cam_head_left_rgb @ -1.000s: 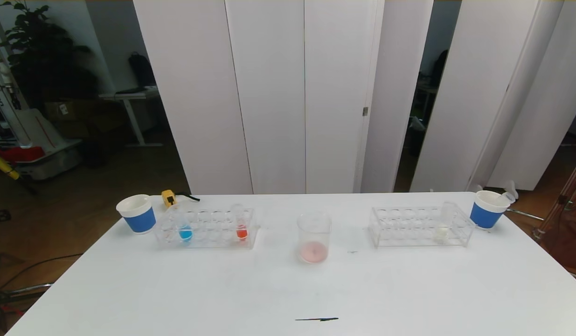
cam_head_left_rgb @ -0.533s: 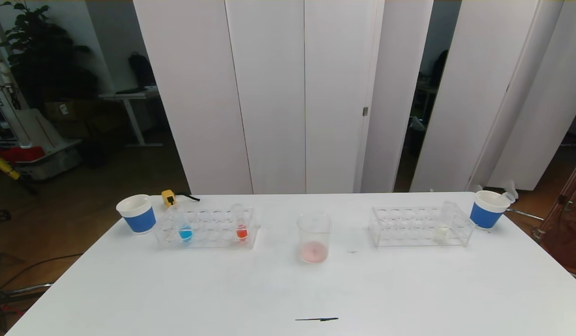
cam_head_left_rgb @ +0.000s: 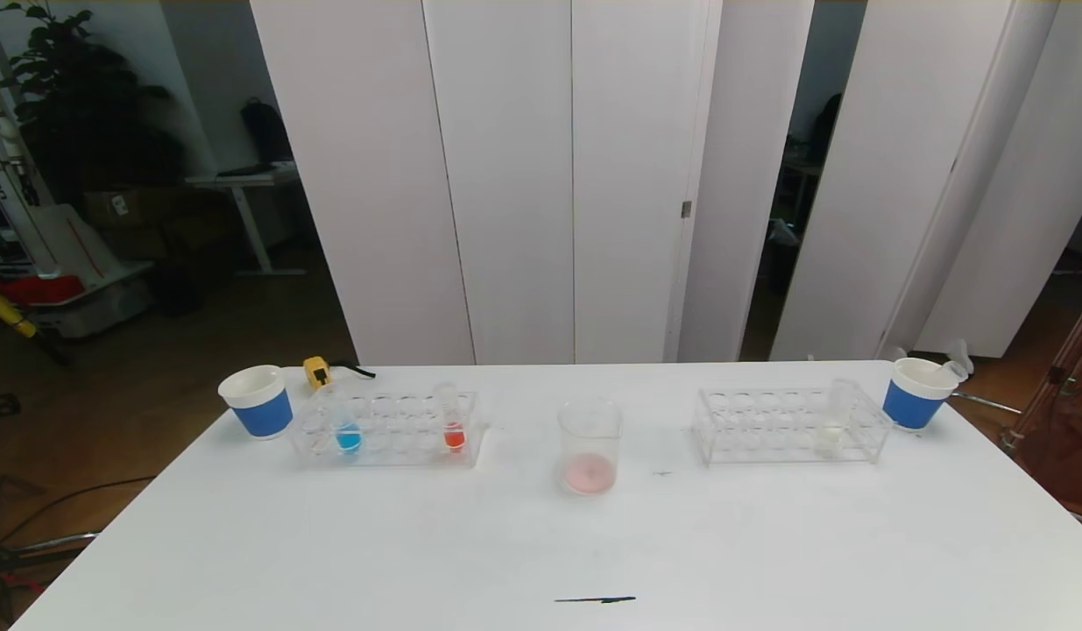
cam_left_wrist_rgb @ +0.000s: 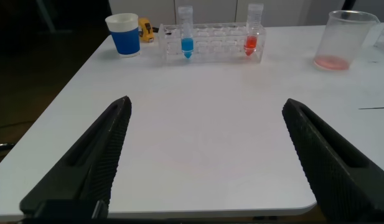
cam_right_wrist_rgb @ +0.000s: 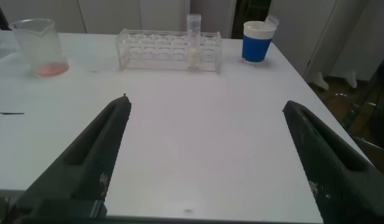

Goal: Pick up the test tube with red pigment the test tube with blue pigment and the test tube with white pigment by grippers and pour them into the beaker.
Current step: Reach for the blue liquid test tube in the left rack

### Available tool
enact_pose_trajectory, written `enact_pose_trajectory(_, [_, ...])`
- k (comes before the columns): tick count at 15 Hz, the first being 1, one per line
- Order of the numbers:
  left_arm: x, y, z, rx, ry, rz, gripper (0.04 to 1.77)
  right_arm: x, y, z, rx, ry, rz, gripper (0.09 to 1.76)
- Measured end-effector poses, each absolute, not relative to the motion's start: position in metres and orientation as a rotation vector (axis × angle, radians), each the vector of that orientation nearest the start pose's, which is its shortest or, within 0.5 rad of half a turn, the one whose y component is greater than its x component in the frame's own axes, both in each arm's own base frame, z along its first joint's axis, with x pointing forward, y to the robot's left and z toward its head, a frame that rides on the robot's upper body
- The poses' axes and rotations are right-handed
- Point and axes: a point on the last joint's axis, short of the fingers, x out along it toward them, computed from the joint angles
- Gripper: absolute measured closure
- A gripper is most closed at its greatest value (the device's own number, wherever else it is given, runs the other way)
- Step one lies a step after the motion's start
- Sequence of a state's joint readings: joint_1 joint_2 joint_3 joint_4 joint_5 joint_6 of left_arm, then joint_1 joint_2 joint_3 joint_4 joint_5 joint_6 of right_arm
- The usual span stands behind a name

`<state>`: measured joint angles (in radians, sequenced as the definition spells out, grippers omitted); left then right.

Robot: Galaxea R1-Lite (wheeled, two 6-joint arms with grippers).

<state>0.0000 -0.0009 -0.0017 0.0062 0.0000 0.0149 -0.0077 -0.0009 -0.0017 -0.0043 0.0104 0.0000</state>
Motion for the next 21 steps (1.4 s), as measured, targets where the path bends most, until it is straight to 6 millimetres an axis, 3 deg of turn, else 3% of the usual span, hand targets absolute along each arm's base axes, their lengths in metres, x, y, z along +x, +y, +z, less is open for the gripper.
enact_pose_trajectory(17, [-0.023, 0.0, 0.075, 0.015, 0.004, 0.0, 0.08, -0.023, 0.0, 0.076, 0.0, -0.006, 0.003, 0.1])
enact_pose_trajectory(21, [-0.026, 0.0, 0.087, 0.009, -0.045, 0.005, 0.08, -0.023, 0.0, 0.076, 0.0, -0.006, 0.002, 0.1])
